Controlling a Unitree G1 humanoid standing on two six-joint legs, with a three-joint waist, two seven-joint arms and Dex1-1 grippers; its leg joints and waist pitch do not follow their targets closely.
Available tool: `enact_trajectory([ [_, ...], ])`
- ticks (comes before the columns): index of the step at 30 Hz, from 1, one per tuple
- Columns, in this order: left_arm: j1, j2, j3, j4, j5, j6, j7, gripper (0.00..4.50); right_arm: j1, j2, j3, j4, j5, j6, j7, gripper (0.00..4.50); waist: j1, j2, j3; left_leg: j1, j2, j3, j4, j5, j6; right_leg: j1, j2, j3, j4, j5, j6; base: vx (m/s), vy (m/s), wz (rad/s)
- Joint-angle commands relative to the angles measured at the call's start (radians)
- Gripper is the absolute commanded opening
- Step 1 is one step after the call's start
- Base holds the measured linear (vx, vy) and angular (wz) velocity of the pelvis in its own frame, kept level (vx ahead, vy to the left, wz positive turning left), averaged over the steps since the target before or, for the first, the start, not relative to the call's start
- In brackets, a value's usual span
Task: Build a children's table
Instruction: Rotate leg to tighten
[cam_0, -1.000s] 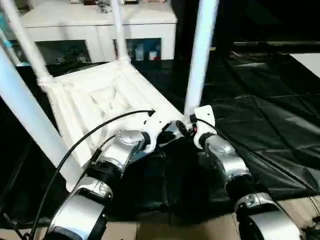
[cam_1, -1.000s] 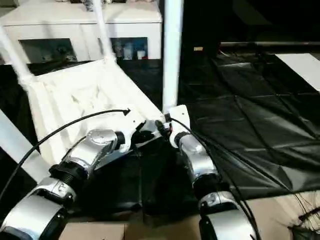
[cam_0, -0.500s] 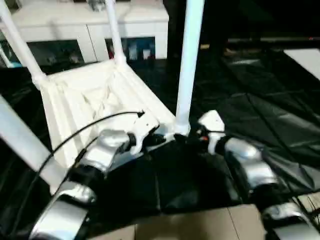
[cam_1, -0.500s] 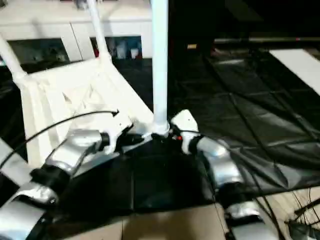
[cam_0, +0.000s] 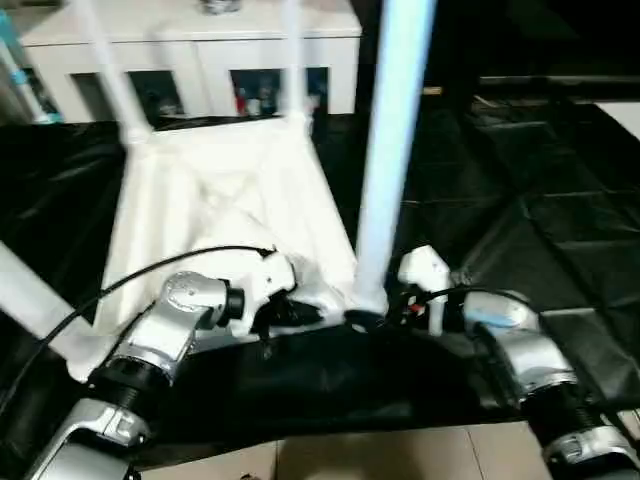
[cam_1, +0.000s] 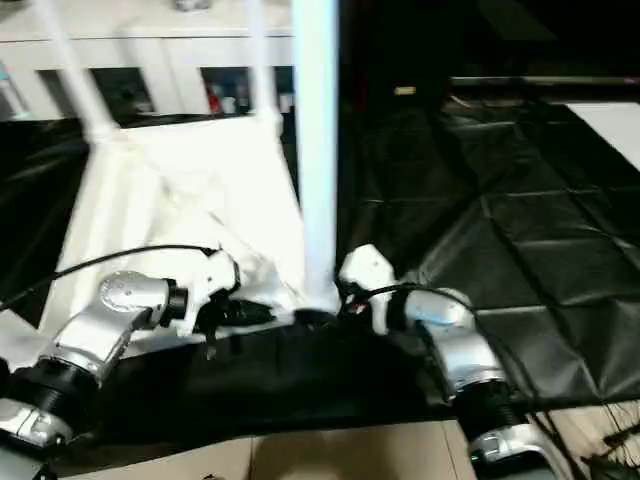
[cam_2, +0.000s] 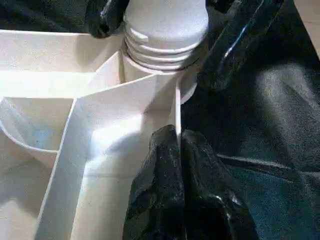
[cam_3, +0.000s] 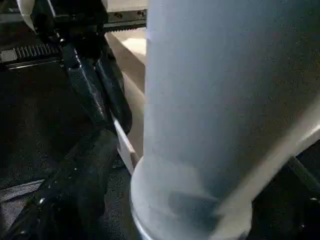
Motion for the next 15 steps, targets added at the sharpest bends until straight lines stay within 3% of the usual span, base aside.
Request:
enact_trajectory([
  [1, 0.029, -0.005, -0.034, 0.029, 0.017, 0.02, 0.007, 0.0, 0.0, -0.011, 0.014, -0.007, -0.009, 0.008, 0.018, 3.86, -0.003, -0.01, -0.047, 0.012, 0.053, -0.018, -0.068, -0.229, 0.072, 0.042, -0.05, 0.035, -0.06, -0.129, -0.248, 0.0, 0.0, 0.0],
  [7, 0.035, -0.001, -0.03, 0.008, 0.019, 0.044, 0.007, 0.0, -0.008, -0.006, 0.007, 0.009, -0.001, 0.018, 0.02, 3.71, -0.002, -0.01, -0.047, 0.01, 0.052, -0.019, -0.067, -0.215, 0.079, 0.042, -0.05, 0.034, -0.061, -0.143, -0.244, 0.0, 0.0, 0.0],
  [15, 0.036, 0.003, -0.031, 0.007, 0.02, 0.047, 0.011, 0.0, -0.009, -0.004, 0.007, 0.02, -0.005, 0.018, 0.021, 2.97, -0.001, -0.01, -0.051, 0.009, 0.05, -0.018, -0.061, -0.183, 0.092, 0.045, -0.049, 0.033, -0.055, -0.094, -0.255, 0.0, 0.0, 0.0],
])
